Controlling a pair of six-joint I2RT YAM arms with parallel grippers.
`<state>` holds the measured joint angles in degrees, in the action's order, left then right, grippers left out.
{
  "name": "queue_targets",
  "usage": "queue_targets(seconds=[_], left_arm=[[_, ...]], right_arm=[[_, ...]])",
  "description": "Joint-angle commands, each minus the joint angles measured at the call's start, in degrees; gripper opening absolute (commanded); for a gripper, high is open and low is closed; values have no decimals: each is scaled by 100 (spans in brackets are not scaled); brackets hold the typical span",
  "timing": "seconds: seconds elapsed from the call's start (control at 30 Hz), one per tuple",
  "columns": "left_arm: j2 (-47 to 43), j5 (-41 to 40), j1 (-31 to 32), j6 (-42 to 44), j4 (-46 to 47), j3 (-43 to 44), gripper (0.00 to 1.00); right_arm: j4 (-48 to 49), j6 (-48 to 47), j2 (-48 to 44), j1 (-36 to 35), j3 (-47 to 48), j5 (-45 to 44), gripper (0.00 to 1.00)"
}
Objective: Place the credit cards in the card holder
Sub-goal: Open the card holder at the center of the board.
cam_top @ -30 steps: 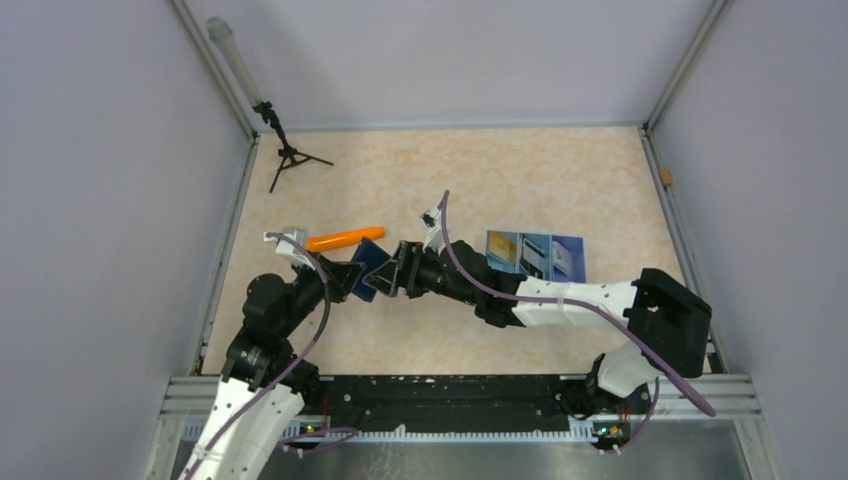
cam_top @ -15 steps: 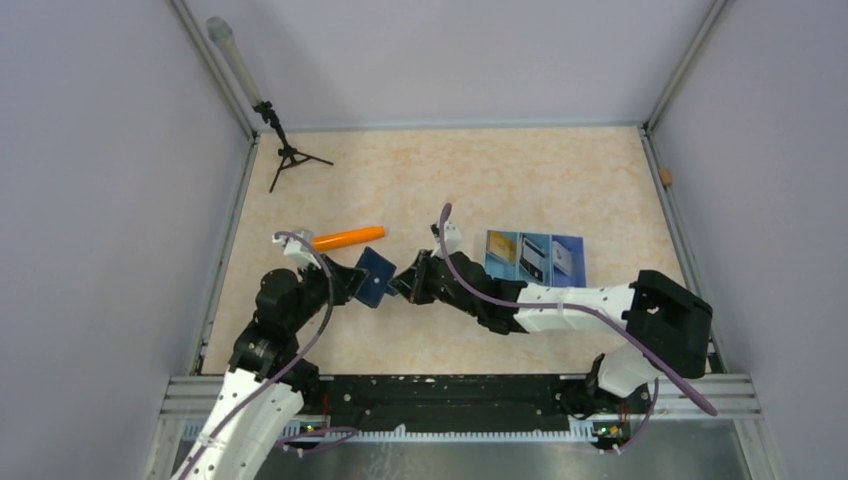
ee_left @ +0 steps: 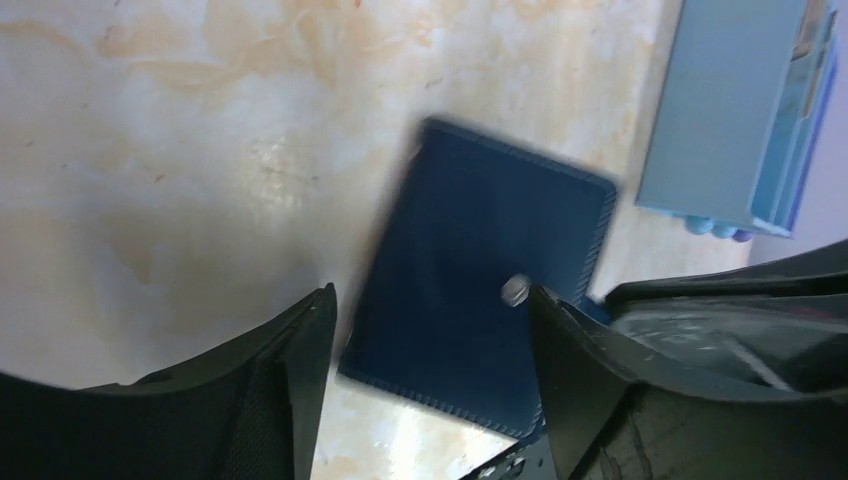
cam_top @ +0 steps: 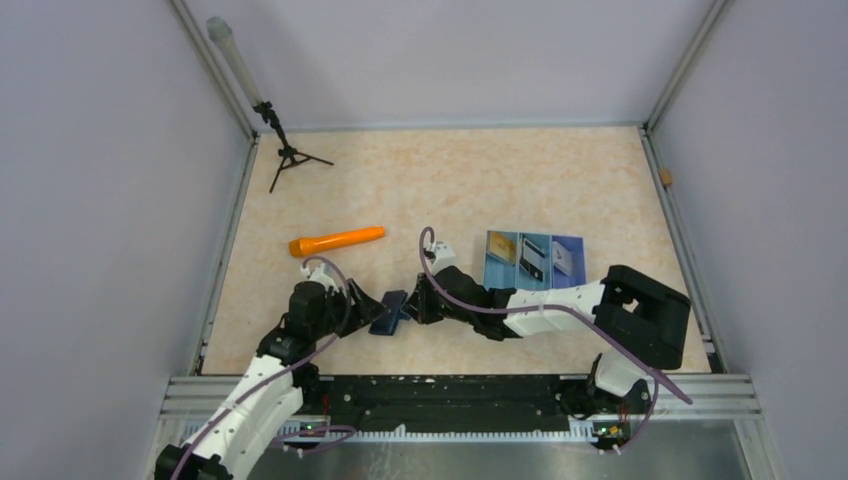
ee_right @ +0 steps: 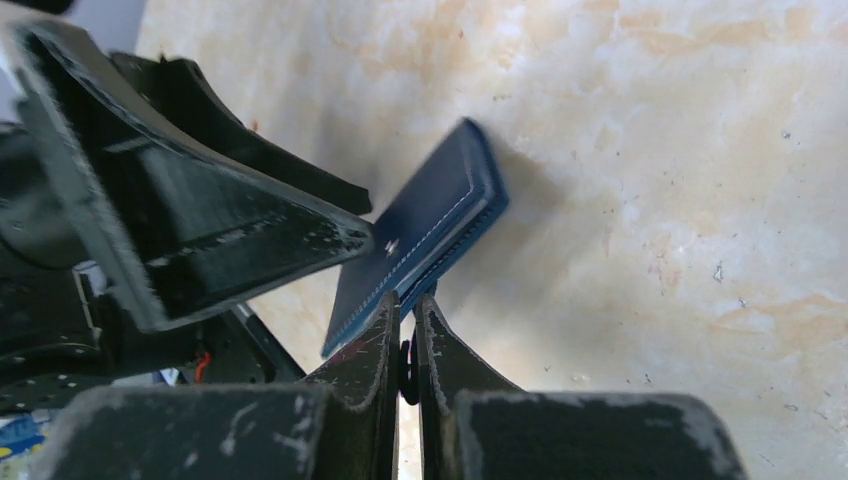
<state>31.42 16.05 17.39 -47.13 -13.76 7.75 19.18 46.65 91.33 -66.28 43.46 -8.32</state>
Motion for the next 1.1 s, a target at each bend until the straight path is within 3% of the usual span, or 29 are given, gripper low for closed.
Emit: queue_targets(seconds=[0.0, 0.2, 0.4, 0.7, 1.07], left_arm=[[73, 376, -7, 35, 822, -40, 75], [-198, 814, -8, 292, 1277, -67, 83], [-69, 691, 9, 631, 765, 164, 86], [97, 823, 168, 778, 813, 357, 91], [500, 408, 535, 1091, 626, 542, 88]], right_arm=[[234, -244, 68, -54, -13, 216, 0], [164, -262, -80, -56, -69, 141, 0], [289, -231, -403, -52, -248, 78, 0], [188, -327, -678, -53, -207, 85, 0], [16, -379, -725, -52, -202, 6, 0]])
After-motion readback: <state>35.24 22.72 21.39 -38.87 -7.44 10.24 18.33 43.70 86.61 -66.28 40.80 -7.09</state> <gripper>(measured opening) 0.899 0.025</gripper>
